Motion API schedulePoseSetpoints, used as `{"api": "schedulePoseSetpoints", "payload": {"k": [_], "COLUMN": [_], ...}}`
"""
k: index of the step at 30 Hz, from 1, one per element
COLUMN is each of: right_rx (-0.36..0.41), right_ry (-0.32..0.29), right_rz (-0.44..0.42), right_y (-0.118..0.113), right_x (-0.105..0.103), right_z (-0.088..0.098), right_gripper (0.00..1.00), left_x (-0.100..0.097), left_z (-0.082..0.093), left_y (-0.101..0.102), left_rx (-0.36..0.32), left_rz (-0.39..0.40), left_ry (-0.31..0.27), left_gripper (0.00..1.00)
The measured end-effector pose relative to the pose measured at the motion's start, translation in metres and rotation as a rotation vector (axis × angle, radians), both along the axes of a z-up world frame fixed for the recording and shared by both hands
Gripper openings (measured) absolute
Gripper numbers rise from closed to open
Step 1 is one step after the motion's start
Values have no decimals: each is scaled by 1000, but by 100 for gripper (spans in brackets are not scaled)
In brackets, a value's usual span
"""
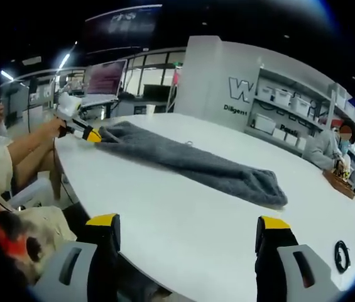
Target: Open the folded towel by lifting each exposed corner and separating the folded layers until the towel lies flat within the target outline without major curled edges
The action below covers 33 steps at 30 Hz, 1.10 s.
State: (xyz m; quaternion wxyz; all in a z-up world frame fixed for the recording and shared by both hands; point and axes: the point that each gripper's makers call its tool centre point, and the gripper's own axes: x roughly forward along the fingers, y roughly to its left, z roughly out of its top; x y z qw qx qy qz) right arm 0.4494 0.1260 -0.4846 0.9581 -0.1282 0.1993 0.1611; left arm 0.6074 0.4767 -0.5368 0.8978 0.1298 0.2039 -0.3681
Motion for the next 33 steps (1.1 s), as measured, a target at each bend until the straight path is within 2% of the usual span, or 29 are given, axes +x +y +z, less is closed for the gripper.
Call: {"api": "schedulePoseSetpoints", "payload": {"k": [2,5,9,12,13,16,19,25,28,31,32,33], "right_rx": [-1,-1,-1,-3,-4,-5,-8,-14,-16,-17,-19,-21], "right_ry": [1,0,4,10,10,11,15,17,19,24,29,32], "right_rz": [3,2,2,5,5,5,7,12,13,15,18,20], "right_y": [0,0,-1,-1,0,0,0,2,2,2,3,3], "right_x": [0,0,0,0,0,0,0,-1,-1,0,0,0], "right_z": [0,0,-2,-3,-3,-4,-5,-5,-6,-7,-9,-10], "right_gripper": [88,88,88,88,88,88,88,88,88,88,88,88], "left_x": [-1,-4,-7,-8,-8,-11,-12,-10,0,3,2,5], "left_z": [-2,-5,-4,3,5,17,31,39,43,43,39,40], "left_y": [-1,-2,-1,0,1,-2,-3,-5,-4,-8,-13,-15], "left_rx": [1,18,26,20,17,-40,-44,-27,14,35,50,50], "left_rz": [-7,-27,-28,-22,-21,-20,-24,-22,-7,-33,-66,-64], "left_ry": [11,10,-6,-27,-33,-41,-82,-113,-149,-142,-106,-108], "left_gripper": [6,18,22,32,39,53,53,56,56,56,56,56]}}
